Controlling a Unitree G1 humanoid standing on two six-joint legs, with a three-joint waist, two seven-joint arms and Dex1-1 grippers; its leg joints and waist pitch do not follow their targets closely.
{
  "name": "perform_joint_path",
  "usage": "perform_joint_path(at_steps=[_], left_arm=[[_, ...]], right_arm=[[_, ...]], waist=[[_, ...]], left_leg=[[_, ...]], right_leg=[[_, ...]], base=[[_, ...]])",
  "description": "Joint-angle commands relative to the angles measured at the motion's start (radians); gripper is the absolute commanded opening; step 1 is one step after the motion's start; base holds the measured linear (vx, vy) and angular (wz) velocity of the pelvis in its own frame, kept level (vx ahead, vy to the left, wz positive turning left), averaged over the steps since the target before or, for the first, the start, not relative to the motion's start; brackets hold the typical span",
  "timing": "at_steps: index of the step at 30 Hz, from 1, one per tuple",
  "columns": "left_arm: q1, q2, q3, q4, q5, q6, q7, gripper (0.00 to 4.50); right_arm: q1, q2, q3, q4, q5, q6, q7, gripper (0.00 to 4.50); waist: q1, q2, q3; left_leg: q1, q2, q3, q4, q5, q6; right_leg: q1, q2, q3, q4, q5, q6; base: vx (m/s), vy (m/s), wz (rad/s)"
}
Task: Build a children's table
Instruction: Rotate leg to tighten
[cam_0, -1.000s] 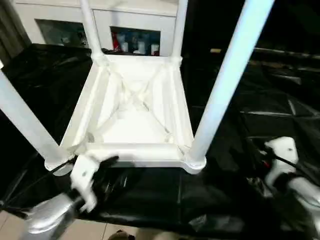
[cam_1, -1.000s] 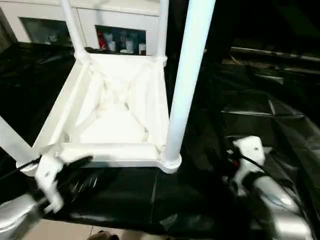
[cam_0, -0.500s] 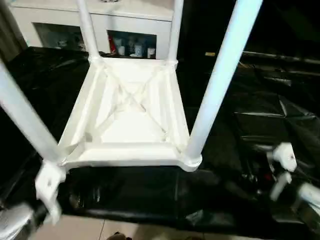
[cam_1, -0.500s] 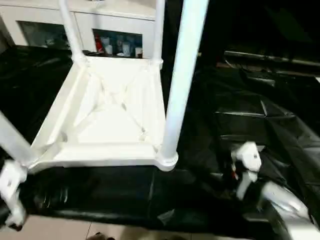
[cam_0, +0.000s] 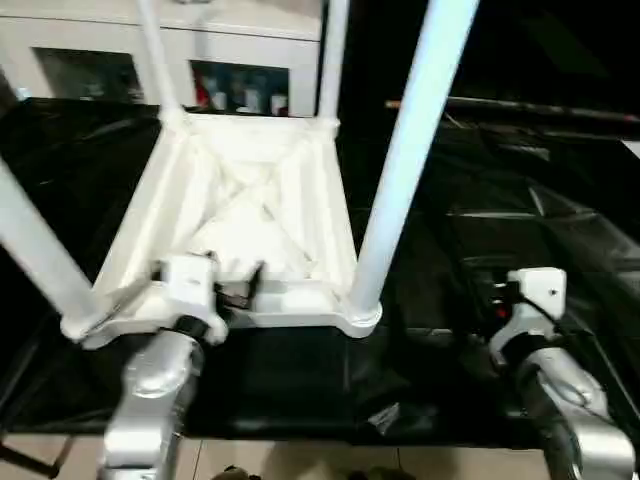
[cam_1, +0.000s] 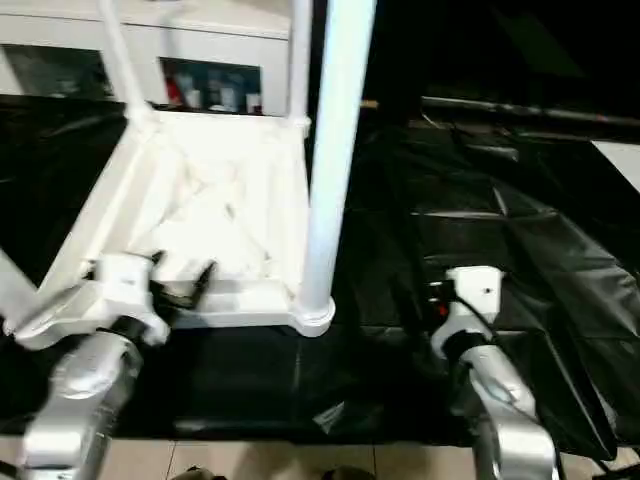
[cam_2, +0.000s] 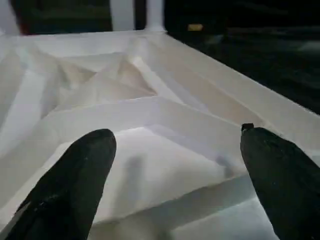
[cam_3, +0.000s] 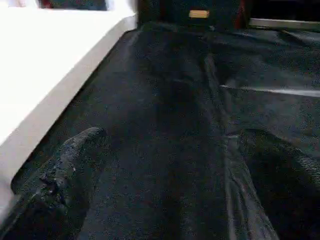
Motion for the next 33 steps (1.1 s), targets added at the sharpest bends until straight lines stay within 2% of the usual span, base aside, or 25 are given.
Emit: perform_joint_path(at_steps=[1, 2, 3, 4, 5, 7, 8, 9, 10, 11, 13, 14, 18, 23, 24, 25, 26, 27, 28, 29, 30, 31, 32, 33], left_arm=[[0.030, 0.037, 0.006, -0.025, -0.016, -0.022, -0.045, 4.44], [0.040, 0.044, 0.013, -0.033, -0.027, -0.020, -0.057, 4.44], [0.044, 0.046, 0.020, -0.036, -0.032, -0.021, -0.061, 4.44], [0.049, 0.046, 0.026, -0.040, -0.027, -0.027, -0.055, 4.44], [0.051, 0.045, 0.030, -0.039, -0.020, -0.034, -0.050, 4.44], [0.048, 0.045, 0.035, -0.032, 0.014, -0.023, -0.012, 4.44], [0.031, 0.031, 0.054, -0.017, 0.030, -0.016, 0.042, 4.44], [0.028, 0.028, 0.058, -0.014, 0.031, -0.014, 0.051, 4.44], [0.016, 0.017, 0.078, -0.008, 0.026, -0.013, 0.088, 4.44], [0.011, 0.011, 0.089, -0.011, 0.010, -0.010, 0.094, 4.44], [0.009, 0.009, 0.098, -0.018, -0.010, -0.014, 0.090, 4.44], [0.013, 0.011, 0.094, -0.036, -0.013, -0.003, 0.083, 4.44], [0.009, 0.009, 0.093, -0.043, -0.011, 0.010, 0.081, 4.44], [-0.008, 0.006, 0.085, -0.037, -0.013, 0.019, 0.084, 4.44], [-0.010, 0.007, 0.083, -0.037, -0.014, 0.019, 0.080, 4.44], [-0.012, 0.008, 0.082, -0.037, -0.013, 0.019, 0.080, 4.44], [-0.016, 0.012, 0.081, -0.036, -0.006, 0.027, 0.083, 4.44], [-0.017, 0.013, 0.081, -0.036, -0.006, 0.028, 0.084, 4.44], [-0.019, 0.014, 0.081, -0.033, -0.003, 0.030, 0.085, 4.44], [-0.021, 0.015, 0.082, -0.032, -0.003, 0.032, 0.086, 4.44], [-0.022, 0.016, 0.083, -0.031, -0.003, 0.033, 0.086, 4.44], [-0.018, 0.013, 0.087, -0.036, -0.009, 0.041, 0.086, 4.44], [-0.015, 0.014, 0.087, -0.038, -0.009, 0.042, 0.086, 4.44], [-0.008, 0.015, 0.088, -0.042, -0.007, 0.043, 0.086, 4.44]], right_arm=[[0.014, -0.041, -0.010, 0.001, -0.014, -0.016, 0.030, 4.50], [0.017, -0.050, -0.020, 0.002, -0.007, -0.012, 0.037, 4.50], [0.018, -0.054, -0.027, 0.001, -0.003, -0.010, 0.043, 4.50], [0.019, -0.061, -0.028, -0.003, -0.001, 0.002, 0.051, 4.50], [0.021, -0.063, -0.029, -0.006, -0.003, 0.010, 0.056, 4.50], [0.018, -0.066, -0.023, -0.015, -0.008, 0.026, 0.056, 4.50], [0.010, -0.060, -0.010, -0.017, -0.012, 0.044, 0.043, 4.50], [0.008, -0.059, -0.008, -0.018, -0.013, 0.047, 0.040, 4.50], [0.007, -0.057, 0.008, -0.021, -0.018, 0.052, 0.029, 4.50], [0.008, -0.054, 0.018, -0.022, -0.024, 0.052, 0.025, 4.50], [0.009, -0.050, 0.030, -0.023, -0.031, 0.049, 0.022, 4.50], [0.009, -0.038, 0.038, -0.024, -0.030, 0.052, 0.020, 4.50], [-0.001, -0.023, 0.041, -0.019, -0.033, 0.055, 0.011, 4.50], [-0.018, -0.009, 0.050, -0.014, -0.028, 0.065, -0.008, 4.50], [-0.019, -0.007, 0.051, -0.012, -0.031, 0.064, -0.009, 4.50], [-0.020, -0.003, 0.054, -0.011, -0.033, 0.062, -0.011, 4.50], [-0.021, 0.002, 0.056, -0.012, -0.034, 0.062, -0.013, 4.50], [-0.021, 0.003, 0.056, -0.012, -0.034, 0.062, -0.013, 4.50], [-0.021, 0.005, 0.057, -0.014, -0.034, 0.062, -0.013, 4.50], [-0.020, 0.006, 0.057, -0.016, -0.033, 0.063, -0.014, 4.50], [-0.020, 0.007, 0.057, -0.017, -0.033, 0.063, -0.014, 4.50], [-0.013, 0.004, 0.059, -0.018, -0.030, 0.058, -0.008, 4.50], [-0.011, 0.003, 0.058, -0.019, -0.027, 0.055, -0.005, 4.50], [-0.007, 0.002, 0.055, -0.021, -0.021, 0.050, 0.001, 4.50]], waist=[[0.007, 0.008, -0.047], [0.008, 0.006, -0.048], [0.011, 0.007, -0.051], [0.012, 0.004, -0.047], [0.012, 0.005, -0.050], [0.016, 0.004, -0.051], [0.018, 0.008, -0.051], [0.019, 0.010, -0.049], [0.019, 0.003, -0.041], [0.020, 0.003, -0.041], [0.019, 0.004, -0.037], [0.017, -0.002, -0.033], [0.012, 0.004, -0.031], [0.013, 0.005, -0.032], [0.011, 0.004, -0.036], [0.011, 0.006, -0.045], [0.009, 0.008, -0.065], [0.009, 0.006, -0.080], [0.009, 0.004, -0.092], [0.012, 0.008, -0.109], [0.013, 0.012, -0.108], [0.014, 0.017, -0.095], [0.011, 0.023, -0.071], [0.003, 0.025, -0.053]], left_leg=[[0.007, 0.074, -0.039, -0.099, -0.426, -0.029], [0.004, 0.073, -0.034, -0.098, -0.392, -0.009], [0.006, 0.073, -0.032, -0.095, -0.378, -0.003], [0.001, 0.074, -0.029, -0.095, -0.344, 0.010], [-0.002, 0.074, -0.029, -0.093, -0.321, 0.017], [-0.003, 0.074, -0.024, -0.088, -0.257, 0.039], [-0.008, 0.077, -0.023, -0.086, -0.201, 0.055], [-0.008, 0.077, -0.023, -0.087, -0.200, 0.054], [-0.008, 0.077, -0.021, -0.088, -0.221, 0.051], [-0.005, 0.075, -0.020, -0.089, -0.233, 0.047], [-0.003, 0.077, -0.022, -0.092, -0.272, 0.029], [-0.002, 0.078, -0.025, -0.096, -0.300, 0.016], [0.001, 0.079, -0.027, -0.100, -0.336, -0.007], [0.000, 0.077, -0.027, -0.100, -0.336, -0.012], [-0.013, 0.076, -0.025, -0.095, -0.237, 0.008], [-0.023, 0.069, -0.018, -0.080, -0.092, 0.058], [-0.036, 0.054, -0.015, -0.054, 0.125, 0.144], [-0.042, 0.041, -0.011, -0.031, 0.267, 0.203], [-0.066, 0.015, -0.006, -0.010, 0.454, 0.304], [-0.070, 0.007, -0.009, 0.006, 0.488, 0.330], [-0.089, 0.010, -0.013, 0.006, 0.487, 0.371], [-0.094, 0.021, -0.009, -0.004, 0.259, 0.362], [-0.062, 0.044, -0.006, -0.020, -0.135, 0.272], [-0.038, 0.053, -0.009, -0.026, -0.329, 0.194]], right_leg=[[0.012, -0.084, 0.058, -0.080, -0.317, -0.134], [0.014, -0.080, 0.059, -0.076, -0.299, -0.148], [0.013, -0.080, 0.060, -0.074, -0.286, -0.154], [0.012, -0.080, 0.061, -0.073, -0.259, -0.166], [0.016, -0.079, 0.060, -0.069, -0.237, -0.170], [0.015, -0.077, 0.061, -0.064, -0.168, -0.185], [0.019, -0.075, 0.059, -0.057, -0.109, -0.202], [0.019, -0.073, 0.057, -0.056, -0.111, -0.205], [0.017, -0.073, 0.056, -0.061, -0.155, -0.198], [0.015, -0.072, 0.056, -0.065, -0.184, -0.192], [0.012, -0.073, 0.055, -0.072, -0.264, -0.174], [0.008, -0.072, 0.056, -0.074, -0.317, -0.152], [0.003, -0.070, 0.057, -0.076, -0.319, -0.143], [0.004, -0.072, 0.059, -0.077, -0.308, -0.141], [0.003, -0.068, 0.060, -0.071, -0.193, -0.163], [-0.001, -0.061, 0.055, -0.062, -0.023, -0.205], [-0.006, -0.051, 0.044, -0.037, 0.224, -0.258], [-0.011, -0.042, 0.036, -0.022, 0.385, -0.277], [-0.033, -0.025, 0.017, -0.017, 0.603, -0.297], [-0.033, -0.025, 0.014, -0.010, 0.660, -0.298], [-0.053, -0.018, 0.000, -0.022, 0.637, -0.297], [-0.062, -0.030, -0.010, -0.062, 0.331, -0.272], [-0.066, -0.045, -0.022, -0.110, -0.201, -0.219], [-0.070, -0.047, -0.035, -0.124, -0.452, -0.160]], base=[[0.059, -0.025, 0.03], [0.060, -0.033, 0.03], [0.060, -0.033, 0.03], [0.052, -0.040, 0.04], [0.000, 0.000, 0.00], [0.000, 0.000, 0.00], [0.000, 0.000, 0.00], [0.000, 0.000, 0.00], [0.000, 0.000, 0.00], [0.000, 0.000, 0.00], [0.000, 0.000, 0.00], [0.000, 0.000, 0.00], [0.000, 0.000, 0.00], [0.000, 0.000, 0.00], [0.000, 0.000, 0.00], [0.000, 0.000, 0.00], [0.000, 0.000, 0.00], [0.000, 0.000, 0.00], [0.000, 0.000, 0.00], [-0.084, 0.012, 0.04], [-0.084, 0.012, 0.04], [-0.119, 0.017, 0.02], [-0.141, 0.034, -0.04], [-0.141, 0.034, -0.04]])
